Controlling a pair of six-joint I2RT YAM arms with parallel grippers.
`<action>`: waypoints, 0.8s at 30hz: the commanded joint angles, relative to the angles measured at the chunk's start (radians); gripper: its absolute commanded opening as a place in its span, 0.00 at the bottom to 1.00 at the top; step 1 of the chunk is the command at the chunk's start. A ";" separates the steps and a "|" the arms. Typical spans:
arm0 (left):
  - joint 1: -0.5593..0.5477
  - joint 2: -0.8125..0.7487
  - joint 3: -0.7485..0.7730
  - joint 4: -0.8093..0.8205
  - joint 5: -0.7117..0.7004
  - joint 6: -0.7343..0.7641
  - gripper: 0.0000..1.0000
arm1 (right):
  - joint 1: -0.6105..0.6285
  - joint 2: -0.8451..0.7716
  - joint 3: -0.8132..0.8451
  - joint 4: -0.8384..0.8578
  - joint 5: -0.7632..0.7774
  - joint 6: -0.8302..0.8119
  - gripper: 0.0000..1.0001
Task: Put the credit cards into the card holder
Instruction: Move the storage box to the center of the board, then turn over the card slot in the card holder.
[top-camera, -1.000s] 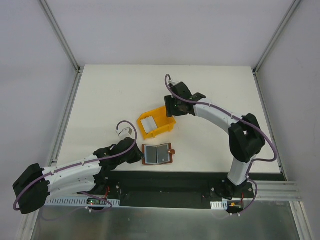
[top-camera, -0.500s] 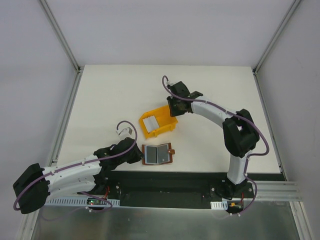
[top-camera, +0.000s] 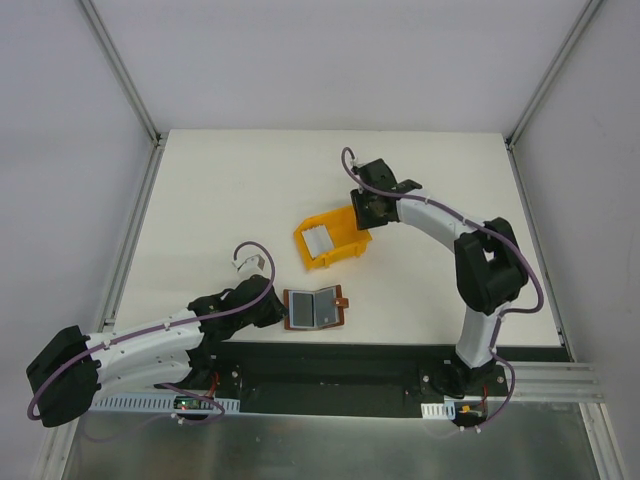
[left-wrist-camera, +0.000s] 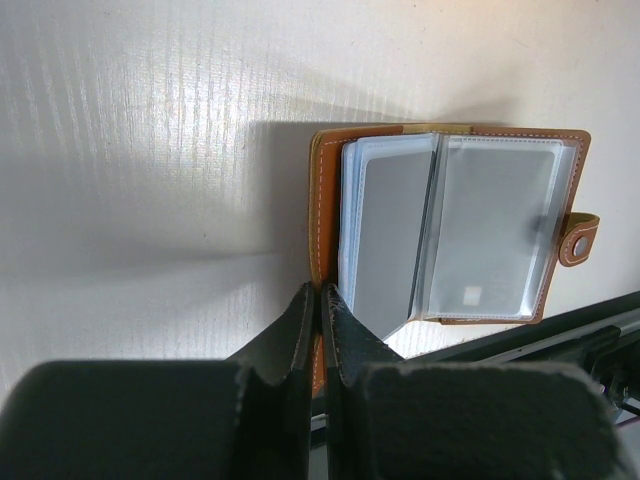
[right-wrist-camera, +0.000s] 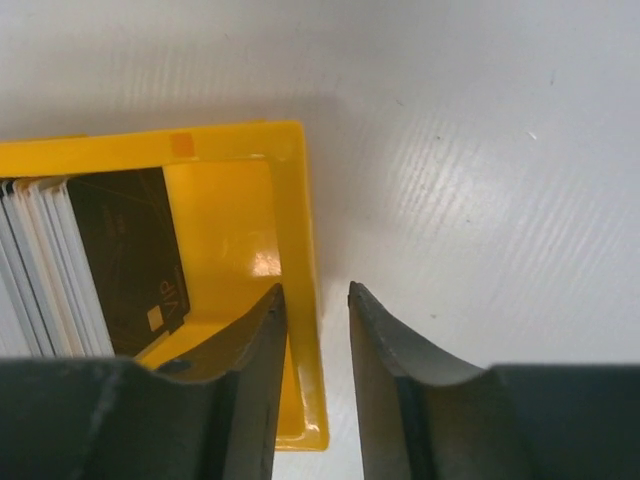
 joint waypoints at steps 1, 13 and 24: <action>-0.011 -0.008 0.033 -0.030 0.008 0.013 0.00 | -0.011 -0.090 -0.006 -0.025 0.000 -0.020 0.38; -0.011 -0.038 0.052 -0.030 0.015 0.036 0.00 | 0.013 -0.383 -0.105 -0.001 -0.169 0.121 0.58; -0.012 -0.042 0.070 -0.030 0.041 0.051 0.00 | 0.398 -0.557 -0.553 0.370 -0.103 0.538 0.52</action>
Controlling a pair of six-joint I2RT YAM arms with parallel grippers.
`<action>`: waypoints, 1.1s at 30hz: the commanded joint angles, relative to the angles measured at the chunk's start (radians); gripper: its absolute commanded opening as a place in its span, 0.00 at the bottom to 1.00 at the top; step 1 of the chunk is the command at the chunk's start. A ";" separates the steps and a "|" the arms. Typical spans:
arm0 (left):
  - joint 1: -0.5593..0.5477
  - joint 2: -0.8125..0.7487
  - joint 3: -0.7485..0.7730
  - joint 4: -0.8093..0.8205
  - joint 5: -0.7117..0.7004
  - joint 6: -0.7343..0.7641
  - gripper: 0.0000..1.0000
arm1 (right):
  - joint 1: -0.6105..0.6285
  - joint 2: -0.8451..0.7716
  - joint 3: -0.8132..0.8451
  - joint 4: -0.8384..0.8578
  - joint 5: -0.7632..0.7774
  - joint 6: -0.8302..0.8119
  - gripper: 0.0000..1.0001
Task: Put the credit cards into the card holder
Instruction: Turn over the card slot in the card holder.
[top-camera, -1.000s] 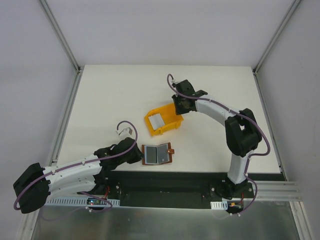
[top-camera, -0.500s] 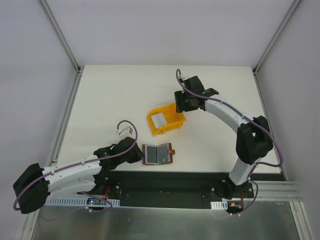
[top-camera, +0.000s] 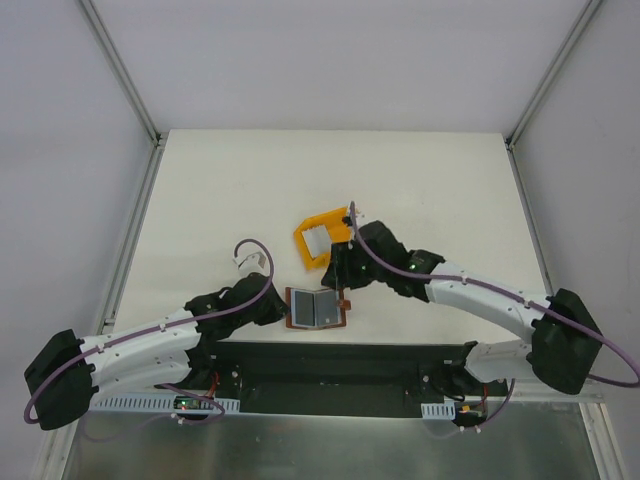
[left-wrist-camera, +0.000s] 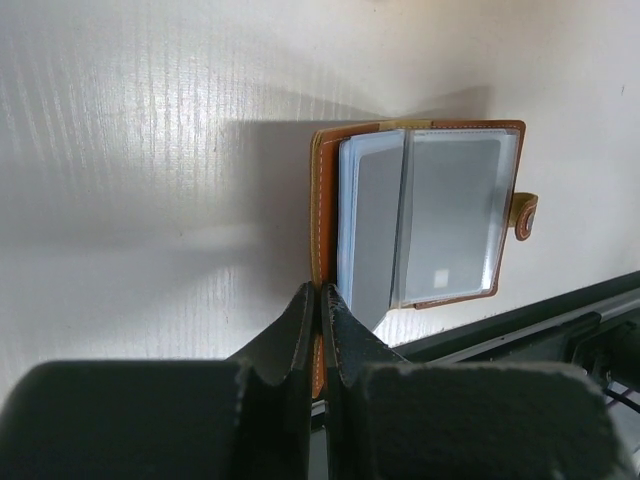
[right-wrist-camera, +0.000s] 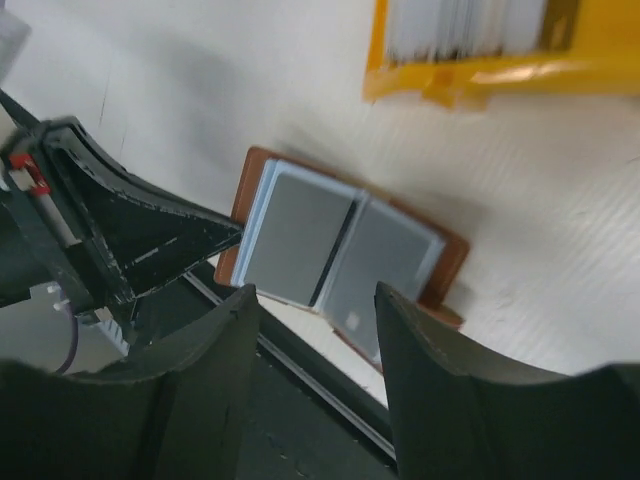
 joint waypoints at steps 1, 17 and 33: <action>-0.011 -0.010 0.051 -0.009 0.030 0.042 0.00 | 0.128 0.043 -0.079 0.171 0.044 0.199 0.52; -0.012 -0.002 0.064 -0.009 0.035 0.051 0.00 | 0.260 0.296 -0.002 0.193 0.094 0.261 0.54; -0.012 0.002 0.065 -0.006 0.042 0.054 0.00 | 0.262 0.351 0.033 0.159 0.097 0.250 0.53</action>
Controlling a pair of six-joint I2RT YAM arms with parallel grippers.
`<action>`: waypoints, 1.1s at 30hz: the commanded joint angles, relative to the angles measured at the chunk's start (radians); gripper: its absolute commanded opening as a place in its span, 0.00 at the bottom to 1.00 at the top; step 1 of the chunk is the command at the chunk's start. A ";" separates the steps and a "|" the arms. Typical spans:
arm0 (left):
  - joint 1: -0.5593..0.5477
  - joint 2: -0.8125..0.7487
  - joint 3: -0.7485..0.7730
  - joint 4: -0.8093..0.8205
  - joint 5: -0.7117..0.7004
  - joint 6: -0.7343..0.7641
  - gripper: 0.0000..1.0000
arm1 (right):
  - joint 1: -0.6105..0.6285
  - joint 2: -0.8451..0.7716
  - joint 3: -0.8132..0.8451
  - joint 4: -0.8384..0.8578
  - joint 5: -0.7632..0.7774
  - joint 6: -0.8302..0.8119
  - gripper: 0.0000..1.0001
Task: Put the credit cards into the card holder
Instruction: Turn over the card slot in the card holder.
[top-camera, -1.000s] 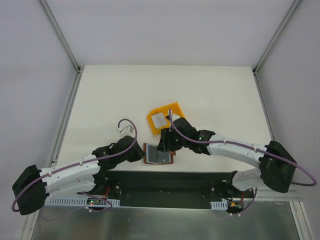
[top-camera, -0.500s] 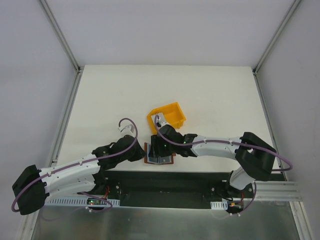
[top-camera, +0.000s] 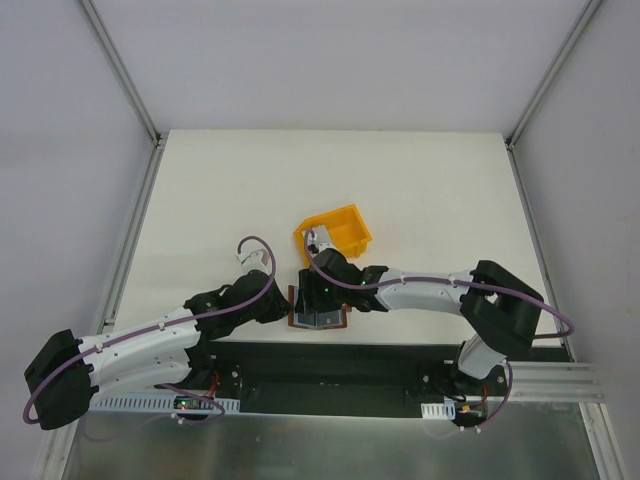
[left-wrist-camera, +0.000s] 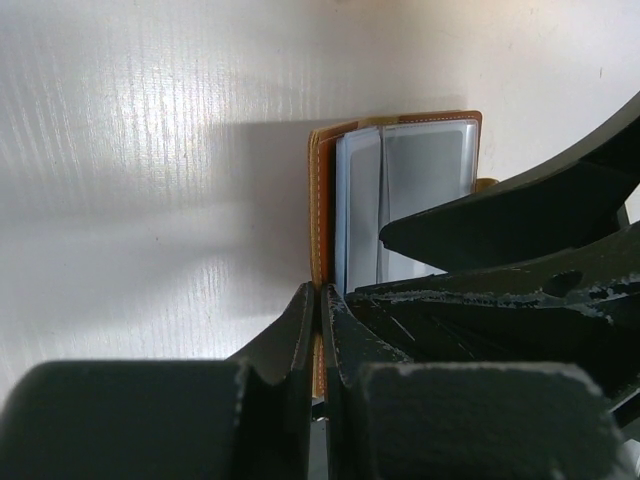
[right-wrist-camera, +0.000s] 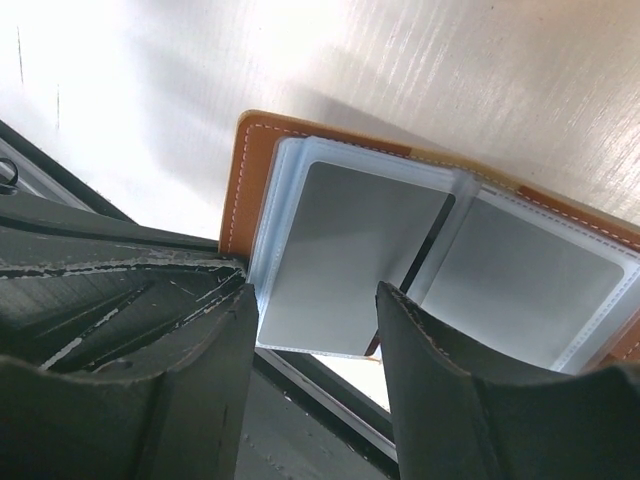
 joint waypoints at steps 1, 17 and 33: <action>-0.011 0.002 0.033 0.001 0.018 0.011 0.00 | 0.008 0.013 0.042 -0.035 0.055 0.001 0.52; -0.011 -0.003 0.030 0.004 0.020 0.012 0.00 | 0.076 0.023 0.192 -0.290 0.234 -0.091 0.42; -0.012 -0.017 0.019 0.004 0.018 0.008 0.00 | 0.084 0.079 0.199 -0.221 0.173 -0.074 0.43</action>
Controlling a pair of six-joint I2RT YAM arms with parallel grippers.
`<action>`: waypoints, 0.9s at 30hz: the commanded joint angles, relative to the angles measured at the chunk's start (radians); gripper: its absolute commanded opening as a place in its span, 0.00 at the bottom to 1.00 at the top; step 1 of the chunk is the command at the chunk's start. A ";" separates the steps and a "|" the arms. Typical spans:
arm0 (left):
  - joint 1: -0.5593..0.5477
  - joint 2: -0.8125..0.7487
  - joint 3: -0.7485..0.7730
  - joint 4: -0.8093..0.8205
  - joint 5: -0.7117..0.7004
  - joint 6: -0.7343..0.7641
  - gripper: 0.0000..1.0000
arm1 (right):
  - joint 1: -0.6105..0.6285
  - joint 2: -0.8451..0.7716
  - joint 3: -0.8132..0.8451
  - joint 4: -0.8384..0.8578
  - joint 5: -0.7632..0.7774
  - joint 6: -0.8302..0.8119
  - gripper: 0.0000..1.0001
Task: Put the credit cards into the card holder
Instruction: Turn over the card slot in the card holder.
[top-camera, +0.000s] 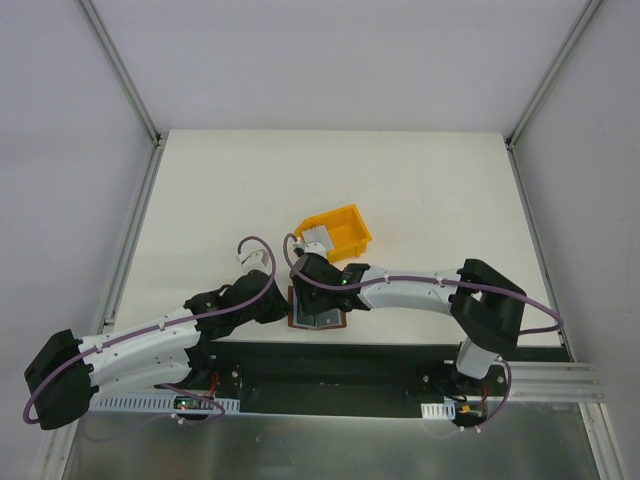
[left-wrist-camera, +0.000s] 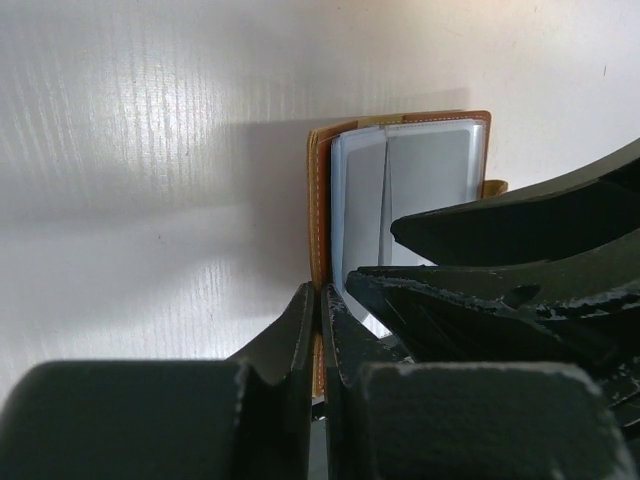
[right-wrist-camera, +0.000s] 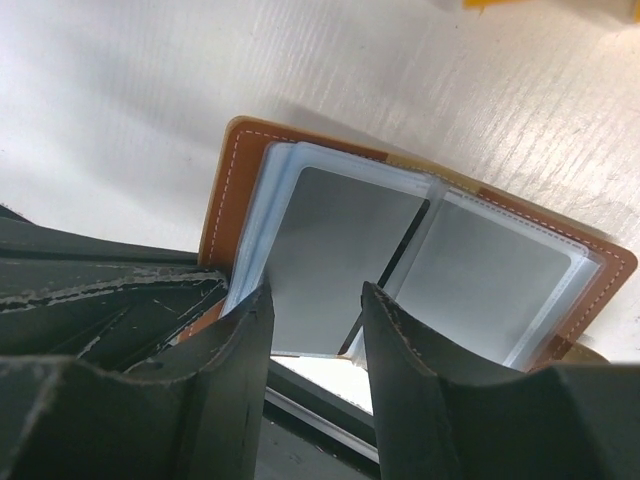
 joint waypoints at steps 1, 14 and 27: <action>-0.012 -0.018 0.018 0.005 0.015 0.007 0.00 | 0.002 0.006 0.018 0.035 -0.022 0.004 0.44; -0.012 -0.032 0.006 0.005 0.003 -0.008 0.00 | 0.002 -0.003 -0.006 0.064 -0.025 0.024 0.46; -0.011 -0.036 0.003 0.007 0.000 -0.010 0.00 | -0.003 -0.029 -0.016 0.059 -0.014 0.044 0.48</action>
